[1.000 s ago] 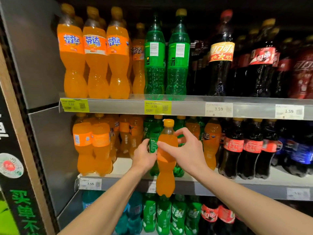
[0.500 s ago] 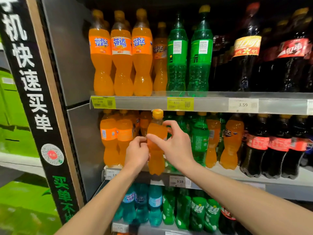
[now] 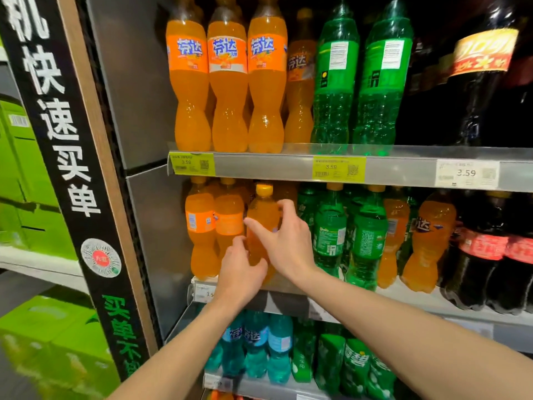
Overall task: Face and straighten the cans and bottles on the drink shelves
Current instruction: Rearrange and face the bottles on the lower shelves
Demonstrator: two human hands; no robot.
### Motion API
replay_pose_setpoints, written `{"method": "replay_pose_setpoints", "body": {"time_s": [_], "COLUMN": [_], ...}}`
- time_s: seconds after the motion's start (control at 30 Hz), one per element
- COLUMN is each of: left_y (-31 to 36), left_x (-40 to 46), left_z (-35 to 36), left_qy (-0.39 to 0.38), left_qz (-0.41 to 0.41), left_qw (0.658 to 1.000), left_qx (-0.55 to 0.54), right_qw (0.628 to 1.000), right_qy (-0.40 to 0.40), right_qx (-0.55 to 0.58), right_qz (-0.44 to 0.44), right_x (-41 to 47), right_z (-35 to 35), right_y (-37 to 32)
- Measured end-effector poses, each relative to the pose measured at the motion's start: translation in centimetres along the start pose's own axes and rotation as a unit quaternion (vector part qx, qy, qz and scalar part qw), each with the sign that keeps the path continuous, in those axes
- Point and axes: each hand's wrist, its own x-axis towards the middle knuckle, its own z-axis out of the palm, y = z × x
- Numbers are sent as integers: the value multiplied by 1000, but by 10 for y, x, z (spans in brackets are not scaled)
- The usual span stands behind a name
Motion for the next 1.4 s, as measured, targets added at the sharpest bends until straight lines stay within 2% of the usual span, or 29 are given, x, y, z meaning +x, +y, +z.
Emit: {"method": "replay_pose_setpoints", "body": {"time_s": [0.17, 0.3, 0.37, 0.47, 0.6, 0.7, 1.0, 1.2, 1.4], "left_y": [4, 2, 0, -4, -8, -10, -17, -17, -16], "left_x": [1, 2, 3, 6, 7, 6, 4, 6, 7], "left_z": [15, 16, 14, 11, 11, 16, 29, 33, 36], "left_qy": [84, 94, 99, 107, 115, 124, 136, 134, 137], "left_qz": [24, 44, 46, 54, 55, 58, 72, 66, 61], "left_qw": [990, 990, 988, 985, 983, 982, 982, 984, 984], "left_qx": [106, 99, 104, 120, 132, 130, 109, 99, 98], "right_qw": [998, 990, 981, 975, 974, 975, 957, 960, 968], "right_qy": [-9, -19, 4, 18, -75, -74, -56, -43, -79], "right_qx": [64, 138, 174, 131, 5, -26, -11, -48, -4], "right_qz": [22, 33, 88, 181, 212, 207, 285, 271, 240], "right_x": [6, 4, 3, 0, -2, 1, 22, 22, 19], "right_z": [-1, -2, 6, 22, 31, 37, 56, 54, 58], "right_y": [-1, 5, 14, 36, 60, 70, 84, 85, 88]}}
